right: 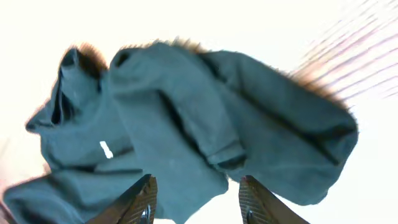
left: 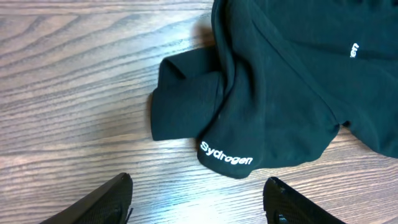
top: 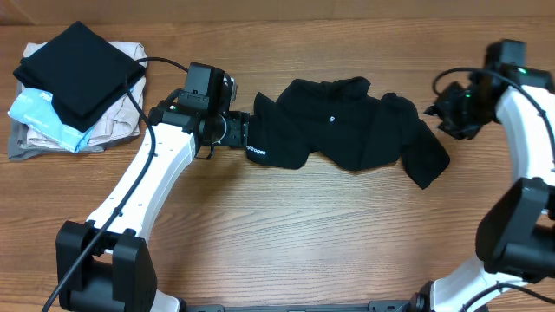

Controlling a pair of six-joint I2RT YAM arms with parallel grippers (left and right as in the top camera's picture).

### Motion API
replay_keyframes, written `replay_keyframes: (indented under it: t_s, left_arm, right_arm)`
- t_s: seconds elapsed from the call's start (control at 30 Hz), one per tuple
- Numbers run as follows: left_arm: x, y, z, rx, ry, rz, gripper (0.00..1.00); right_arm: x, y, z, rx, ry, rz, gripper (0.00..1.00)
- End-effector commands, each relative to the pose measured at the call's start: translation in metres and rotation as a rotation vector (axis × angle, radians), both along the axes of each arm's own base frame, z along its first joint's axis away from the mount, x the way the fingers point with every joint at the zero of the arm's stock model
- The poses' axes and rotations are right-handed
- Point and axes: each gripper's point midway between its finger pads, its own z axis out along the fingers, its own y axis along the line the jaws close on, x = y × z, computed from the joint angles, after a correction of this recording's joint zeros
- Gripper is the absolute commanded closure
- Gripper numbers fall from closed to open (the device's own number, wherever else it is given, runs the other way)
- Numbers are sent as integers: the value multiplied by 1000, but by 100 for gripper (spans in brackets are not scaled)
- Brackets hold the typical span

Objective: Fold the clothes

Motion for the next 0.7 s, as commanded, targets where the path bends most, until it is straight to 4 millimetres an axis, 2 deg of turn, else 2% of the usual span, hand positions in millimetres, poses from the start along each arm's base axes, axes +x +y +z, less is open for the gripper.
replay_keyframes:
  t_s: [0.0, 0.27, 0.37, 0.5, 0.67]
  left_arm:
    - [2, -2, 0, 12, -15, -16, 30]
    - [1, -1, -1, 13, -12, -17, 28]
    - [1, -1, -1, 14, -10, -17, 27]
    - [1, -1, -1, 13, -13, -17, 26]
    - [1, -1, -1, 13, -13, -17, 25]
  right_arm:
    - [-9, 19, -14, 80, 13, 21, 53]
    - [-22, 27, -58, 150, 64, -107, 53]
    - [-24, 27, -69, 157, 66, -132, 53]
    - [-26, 26, -73, 150, 70, -137, 52]
    - [-18, 23, -75, 137, 35, -143, 53]
